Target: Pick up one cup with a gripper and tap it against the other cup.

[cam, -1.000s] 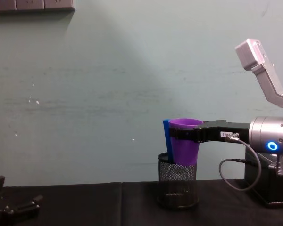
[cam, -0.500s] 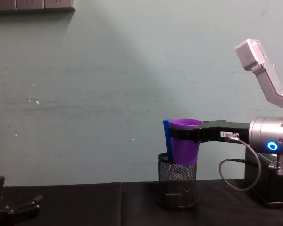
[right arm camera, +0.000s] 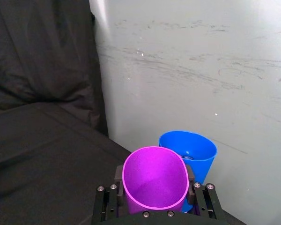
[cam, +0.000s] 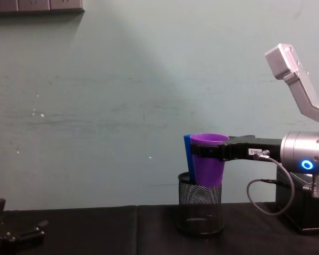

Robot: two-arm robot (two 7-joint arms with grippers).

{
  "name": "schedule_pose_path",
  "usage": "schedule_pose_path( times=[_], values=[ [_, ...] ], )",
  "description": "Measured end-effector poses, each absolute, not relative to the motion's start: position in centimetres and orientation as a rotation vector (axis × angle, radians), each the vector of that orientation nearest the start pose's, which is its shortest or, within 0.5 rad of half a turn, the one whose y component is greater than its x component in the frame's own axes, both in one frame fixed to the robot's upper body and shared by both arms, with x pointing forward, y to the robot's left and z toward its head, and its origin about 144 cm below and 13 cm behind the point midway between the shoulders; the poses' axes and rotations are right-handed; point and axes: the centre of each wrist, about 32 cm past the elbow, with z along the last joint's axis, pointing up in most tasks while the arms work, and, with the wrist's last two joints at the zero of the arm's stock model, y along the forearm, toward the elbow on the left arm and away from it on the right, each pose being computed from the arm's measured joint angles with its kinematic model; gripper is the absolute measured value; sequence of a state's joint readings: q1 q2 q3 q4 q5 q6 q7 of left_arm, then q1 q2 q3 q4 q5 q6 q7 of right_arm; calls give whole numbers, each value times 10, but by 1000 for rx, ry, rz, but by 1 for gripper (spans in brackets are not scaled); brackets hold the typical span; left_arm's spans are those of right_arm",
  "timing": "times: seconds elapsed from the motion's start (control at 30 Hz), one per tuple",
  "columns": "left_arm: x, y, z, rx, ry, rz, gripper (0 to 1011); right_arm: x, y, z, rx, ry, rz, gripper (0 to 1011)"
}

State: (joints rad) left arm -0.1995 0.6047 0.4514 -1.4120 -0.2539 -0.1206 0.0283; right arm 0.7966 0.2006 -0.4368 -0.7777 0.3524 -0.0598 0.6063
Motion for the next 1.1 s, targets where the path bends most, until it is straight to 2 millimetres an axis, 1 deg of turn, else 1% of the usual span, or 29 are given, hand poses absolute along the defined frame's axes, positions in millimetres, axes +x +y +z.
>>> schedule_pose_path(
  times=[0.93,1.1],
  values=[
    [489,310,1140,304,-285,1248,1000,655,-238,1217,-88,-36,-804,723],
    [489,310,1140,304,-285,1248,1000,652,-239,1217,-84,-33,-784,723]
  ],
)
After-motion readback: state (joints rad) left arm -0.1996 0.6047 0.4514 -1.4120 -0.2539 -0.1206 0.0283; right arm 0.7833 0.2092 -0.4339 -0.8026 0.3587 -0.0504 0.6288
